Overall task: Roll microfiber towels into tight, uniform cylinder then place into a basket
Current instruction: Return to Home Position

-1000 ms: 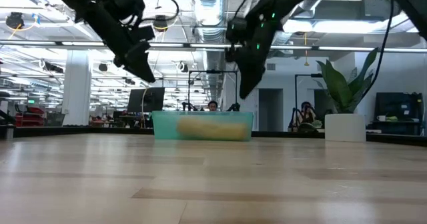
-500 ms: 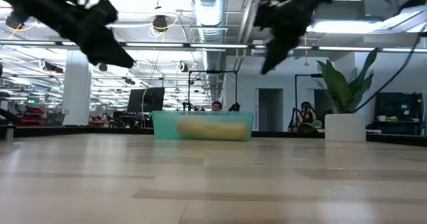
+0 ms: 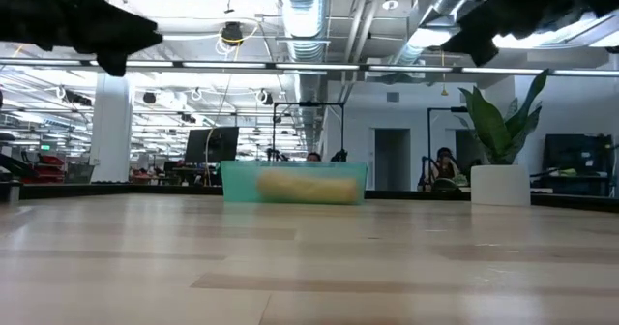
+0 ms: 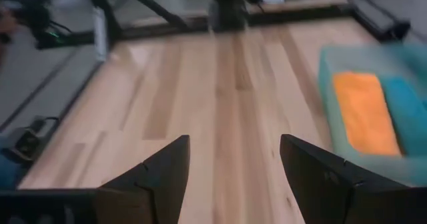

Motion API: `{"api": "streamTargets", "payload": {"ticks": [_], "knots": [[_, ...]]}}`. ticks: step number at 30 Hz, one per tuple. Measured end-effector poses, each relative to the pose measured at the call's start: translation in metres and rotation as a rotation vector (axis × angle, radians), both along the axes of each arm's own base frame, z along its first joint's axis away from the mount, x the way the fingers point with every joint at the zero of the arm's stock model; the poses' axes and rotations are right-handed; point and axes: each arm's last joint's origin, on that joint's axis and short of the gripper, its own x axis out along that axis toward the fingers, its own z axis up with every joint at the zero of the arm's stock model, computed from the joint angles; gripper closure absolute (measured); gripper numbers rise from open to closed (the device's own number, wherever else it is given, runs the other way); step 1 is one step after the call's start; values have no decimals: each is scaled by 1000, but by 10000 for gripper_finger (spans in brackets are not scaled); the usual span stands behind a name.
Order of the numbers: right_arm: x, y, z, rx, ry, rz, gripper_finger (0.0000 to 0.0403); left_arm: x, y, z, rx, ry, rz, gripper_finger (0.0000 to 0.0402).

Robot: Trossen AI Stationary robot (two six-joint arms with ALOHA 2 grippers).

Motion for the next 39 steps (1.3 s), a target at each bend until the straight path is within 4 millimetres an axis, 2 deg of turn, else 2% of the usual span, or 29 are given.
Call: {"api": "streamTargets", "payload": {"ticks": [2, 5, 10, 16, 17, 19, 21, 27, 39], "knots": [[-10, 4, -1, -6, -58, 26, 148, -3, -1, -3, 1, -44, -7, 284], [-25, 8, -8, -6, -101, 56, 148, 1, -1, -13, 14, -7, -13, 284], [-43, 8, -31, -19, -202, 31, 148, 8, -1, -35, 59, 10, -12, 284], [-57, 5, -82, 3, -370, -87, 148, 9, 0, -37, 98, 6, 10, 284], [-59, 4, -92, 13, -352, -107, 148, 9, 0, -37, 98, 5, 22, 284], [-63, 3, -98, 68, -279, -143, 148, 8, 1, -37, 101, 3, 43, 284], [-62, 4, -96, 105, -273, -126, 148, 8, 1, -37, 98, 3, 44, 284], [-62, 4, -99, -7, -258, -101, 148, 9, 1, -37, 80, 0, 42, 284], [-62, 4, -98, -2, -261, -102, 148, 9, 1, -37, 83, 2, 41, 284]]}}
